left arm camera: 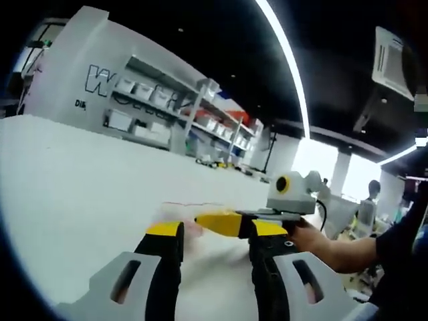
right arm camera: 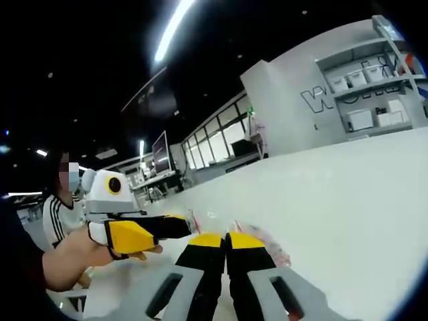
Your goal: Open the resealable bag by pulling the two sides of the seal apart until the entire bag opening is separated and visibly accessible.
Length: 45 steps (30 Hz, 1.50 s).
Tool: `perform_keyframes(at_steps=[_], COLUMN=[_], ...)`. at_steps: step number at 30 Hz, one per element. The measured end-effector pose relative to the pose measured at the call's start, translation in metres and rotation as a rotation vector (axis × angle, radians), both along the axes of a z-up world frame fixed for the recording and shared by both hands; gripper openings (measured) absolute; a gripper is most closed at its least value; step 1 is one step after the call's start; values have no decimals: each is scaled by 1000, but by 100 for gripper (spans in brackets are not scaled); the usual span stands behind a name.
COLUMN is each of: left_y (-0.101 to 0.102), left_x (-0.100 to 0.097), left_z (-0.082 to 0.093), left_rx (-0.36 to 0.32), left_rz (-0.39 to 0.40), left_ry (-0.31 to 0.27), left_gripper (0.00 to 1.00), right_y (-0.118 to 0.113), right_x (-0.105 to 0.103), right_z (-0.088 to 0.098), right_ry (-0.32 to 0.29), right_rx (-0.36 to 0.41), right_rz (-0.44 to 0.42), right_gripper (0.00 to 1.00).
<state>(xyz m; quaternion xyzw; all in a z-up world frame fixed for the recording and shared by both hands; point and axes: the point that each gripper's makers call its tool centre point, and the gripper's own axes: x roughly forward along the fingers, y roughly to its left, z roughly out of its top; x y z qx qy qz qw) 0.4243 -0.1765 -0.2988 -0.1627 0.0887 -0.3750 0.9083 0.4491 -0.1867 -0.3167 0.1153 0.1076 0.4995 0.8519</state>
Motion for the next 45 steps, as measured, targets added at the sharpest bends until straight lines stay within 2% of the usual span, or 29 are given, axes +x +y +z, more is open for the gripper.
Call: perform_keyframes(at_steps=[13,21,45], left_y=[1,-1,4], left_x=[5,8,15], left_z=[-1,1,-3], left_rx=[-38,-108,-233], left_rz=[4,-8,-44], left_ry=[25,55,127], left_gripper=[35,32,26], right_y=[0,0,1], right_x=[0,0,-1], right_z=[0,0,-2], right_ry=[2,-2,-9], right_rx=[0,-2,-15], right_rz=[2,2,5], right_gripper=[0,0,0])
